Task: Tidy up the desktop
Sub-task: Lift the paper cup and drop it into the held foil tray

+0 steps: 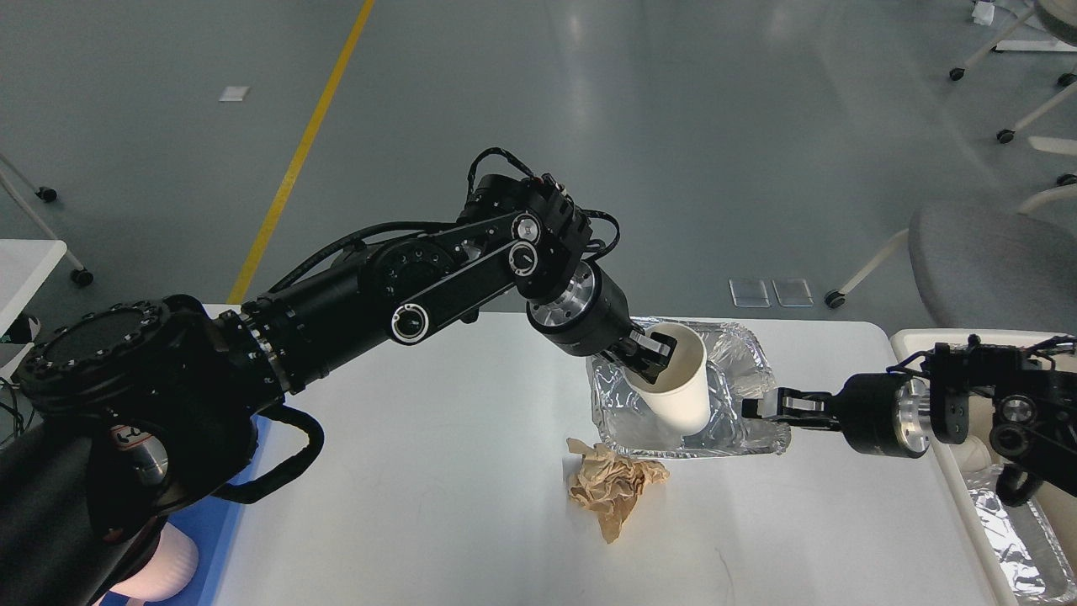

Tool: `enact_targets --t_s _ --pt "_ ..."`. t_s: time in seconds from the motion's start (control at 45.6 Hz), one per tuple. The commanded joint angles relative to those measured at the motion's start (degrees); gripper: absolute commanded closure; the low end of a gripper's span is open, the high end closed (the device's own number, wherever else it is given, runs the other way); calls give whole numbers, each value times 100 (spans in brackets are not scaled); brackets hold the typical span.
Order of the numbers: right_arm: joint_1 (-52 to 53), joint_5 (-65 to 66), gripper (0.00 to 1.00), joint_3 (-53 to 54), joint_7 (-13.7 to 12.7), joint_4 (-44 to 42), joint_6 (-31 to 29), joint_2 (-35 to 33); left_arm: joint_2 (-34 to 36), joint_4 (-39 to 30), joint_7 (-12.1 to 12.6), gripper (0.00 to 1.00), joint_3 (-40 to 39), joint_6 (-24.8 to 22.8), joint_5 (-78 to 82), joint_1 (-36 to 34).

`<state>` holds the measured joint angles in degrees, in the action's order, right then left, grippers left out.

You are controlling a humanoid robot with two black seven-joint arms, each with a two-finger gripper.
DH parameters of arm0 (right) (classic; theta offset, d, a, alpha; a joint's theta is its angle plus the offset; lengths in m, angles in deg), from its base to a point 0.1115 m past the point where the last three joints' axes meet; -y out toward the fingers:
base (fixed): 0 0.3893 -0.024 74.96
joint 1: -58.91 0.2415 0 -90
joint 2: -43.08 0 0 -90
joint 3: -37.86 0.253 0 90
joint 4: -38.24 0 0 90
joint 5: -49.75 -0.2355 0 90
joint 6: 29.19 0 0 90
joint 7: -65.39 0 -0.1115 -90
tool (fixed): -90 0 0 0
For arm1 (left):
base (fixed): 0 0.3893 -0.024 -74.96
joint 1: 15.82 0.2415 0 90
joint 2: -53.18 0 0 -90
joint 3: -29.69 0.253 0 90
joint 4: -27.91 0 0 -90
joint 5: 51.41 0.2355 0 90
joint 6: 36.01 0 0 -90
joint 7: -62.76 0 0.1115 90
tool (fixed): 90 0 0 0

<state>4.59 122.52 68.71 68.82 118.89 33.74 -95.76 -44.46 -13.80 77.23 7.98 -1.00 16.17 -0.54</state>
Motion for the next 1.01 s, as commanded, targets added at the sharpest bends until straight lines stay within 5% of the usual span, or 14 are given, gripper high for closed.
enact_targets --t_s 0.0,0.417,0.461,0.526,0.636,0.724,0.987 --pt "-18 -8 100 0 0 12 0 6 -9 101 -6 100 0 -1 -9 -16" --pt "-26 -8 100 0 9 56 0 6 -185 479 -32 94 0 331 -17 -68" --pt "-26 -8 100 0 9 65 0 6 -185 479 -32 85 0 340 -35 -69" --pt "-35 -8 100 0 9 65 0 -3 -211 488 -59 54 -9 436 -88 -69" --pt "-44 -8 100 0 9 117 0 -3 -194 488 -24 38 -26 595 -123 -86" --pt "-53 -8 100 0 18 144 -26 -12 -168 488 -6 2 -44 551 -219 -112" --pt "-97 -17 100 9 18 241 -53 -47 -115 488 12 1 -79 568 -527 -253"
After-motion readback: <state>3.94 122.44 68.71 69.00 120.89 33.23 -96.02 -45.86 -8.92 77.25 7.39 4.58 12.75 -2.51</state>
